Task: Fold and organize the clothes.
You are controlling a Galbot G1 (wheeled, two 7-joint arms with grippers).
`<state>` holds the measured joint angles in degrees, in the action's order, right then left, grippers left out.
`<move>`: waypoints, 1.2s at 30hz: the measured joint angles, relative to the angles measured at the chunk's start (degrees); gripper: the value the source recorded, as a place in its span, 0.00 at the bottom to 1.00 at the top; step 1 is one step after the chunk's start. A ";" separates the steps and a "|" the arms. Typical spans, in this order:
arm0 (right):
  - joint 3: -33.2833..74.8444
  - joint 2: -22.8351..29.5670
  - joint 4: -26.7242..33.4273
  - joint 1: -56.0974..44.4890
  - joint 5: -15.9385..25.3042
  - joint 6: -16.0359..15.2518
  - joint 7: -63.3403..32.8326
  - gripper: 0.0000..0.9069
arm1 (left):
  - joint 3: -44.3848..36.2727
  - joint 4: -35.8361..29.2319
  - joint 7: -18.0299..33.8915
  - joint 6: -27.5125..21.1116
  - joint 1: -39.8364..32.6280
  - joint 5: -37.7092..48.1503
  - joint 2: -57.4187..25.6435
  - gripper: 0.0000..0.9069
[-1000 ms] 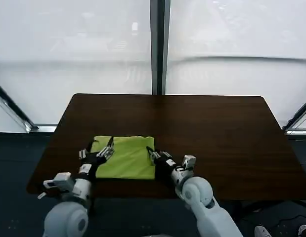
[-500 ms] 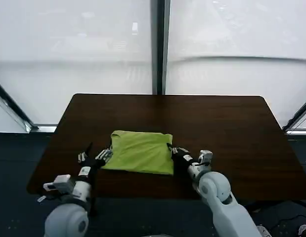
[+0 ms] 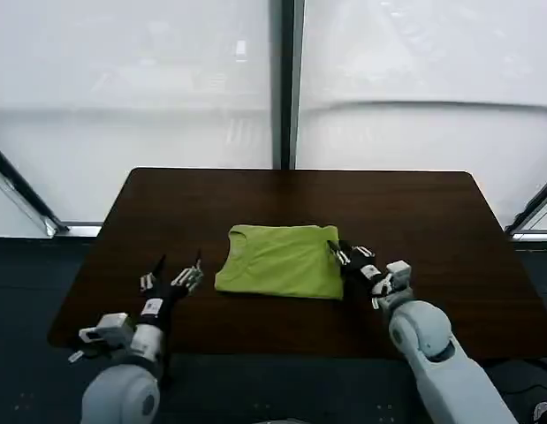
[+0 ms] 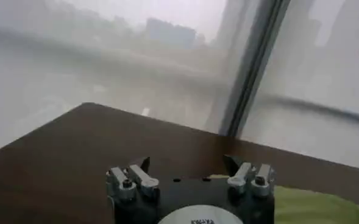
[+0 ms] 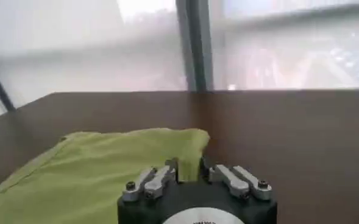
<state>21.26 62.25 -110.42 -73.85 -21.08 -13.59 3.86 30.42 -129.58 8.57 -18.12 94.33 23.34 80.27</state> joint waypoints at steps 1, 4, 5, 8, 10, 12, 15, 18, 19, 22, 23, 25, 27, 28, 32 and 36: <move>0.49 -0.37 -0.55 -0.87 1.64 1.89 -0.03 0.97 | 0.02 -0.01 -0.07 0.03 0.14 -0.14 -0.22 0.97; 2.89 -1.38 -2.73 -4.87 5.55 9.23 -1.65 0.97 | 0.61 -0.41 -0.59 0.87 0.98 -1.00 -1.34 0.97; 3.73 -1.40 -3.45 -6.46 6.36 11.16 -2.22 0.97 | 0.86 -0.68 -1.31 1.71 1.43 -1.57 -1.86 0.97; 6.65 -1.13 -5.86 -12.36 9.12 17.57 -4.19 0.97 | 2.02 -1.23 -2.91 5.09 4.25 -4.18 -3.61 0.97; 8.61 -0.49 -7.68 -16.58 11.00 21.04 -5.46 0.97 | 3.07 -1.27 -2.97 8.73 7.00 -6.21 -4.75 0.97; 10.73 0.57 -9.86 -21.41 12.40 23.92 -6.50 0.97 | 3.90 -1.18 -2.80 12.73 9.70 -8.05 -5.75 0.97; 12.56 2.31 -12.86 -28.28 14.23 26.67 -7.96 0.97 | 4.91 -1.11 -2.76 18.48 14.39 -10.31 -7.32 0.97; 13.25 4.45 -15.70 -34.86 15.04 27.61 -9.59 0.97 | 5.55 -1.06 -2.42 23.36 19.44 -10.91 -8.08 0.97; 13.33 5.10 -16.41 -36.53 15.06 27.63 -10.02 0.97 | 5.71 -1.02 -2.03 23.69 21.09 -11.41 -8.14 0.97; 13.69 6.87 -17.92 -40.76 14.82 26.52 -11.42 0.97 | 5.51 -1.34 0.06 24.16 26.20 -11.21 -8.69 0.97; 13.80 7.20 -18.23 -41.83 14.70 25.94 -11.75 0.97 | 5.38 -1.34 0.67 24.32 27.77 -11.07 -8.74 0.97; 14.06 7.48 -18.87 -43.55 13.91 24.50 -12.26 0.97 | 5.22 -1.46 2.43 23.76 30.03 -11.10 -8.84 0.97; 14.29 7.47 -19.31 -44.53 12.95 23.32 -12.27 0.97 | 5.24 -1.53 3.11 23.19 31.07 -11.04 -9.03 0.97; 14.36 7.45 -19.35 -44.74 12.55 22.76 -12.27 0.97 | 5.34 -1.49 3.09 23.08 31.44 -11.00 -9.21 0.97; 14.48 7.38 -19.46 -45.41 11.88 21.33 -12.19 0.97 | 5.49 -1.49 2.98 22.52 32.34 -9.94 -9.72 0.97; 14.46 6.89 -19.41 -45.40 11.01 20.40 -12.00 0.97 | 5.59 -1.36 2.81 22.29 32.68 -9.21 -10.15 0.97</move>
<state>35.72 69.14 -129.82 -119.25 -10.07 6.81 -8.14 36.01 -130.94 11.39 4.17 127.01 14.13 70.12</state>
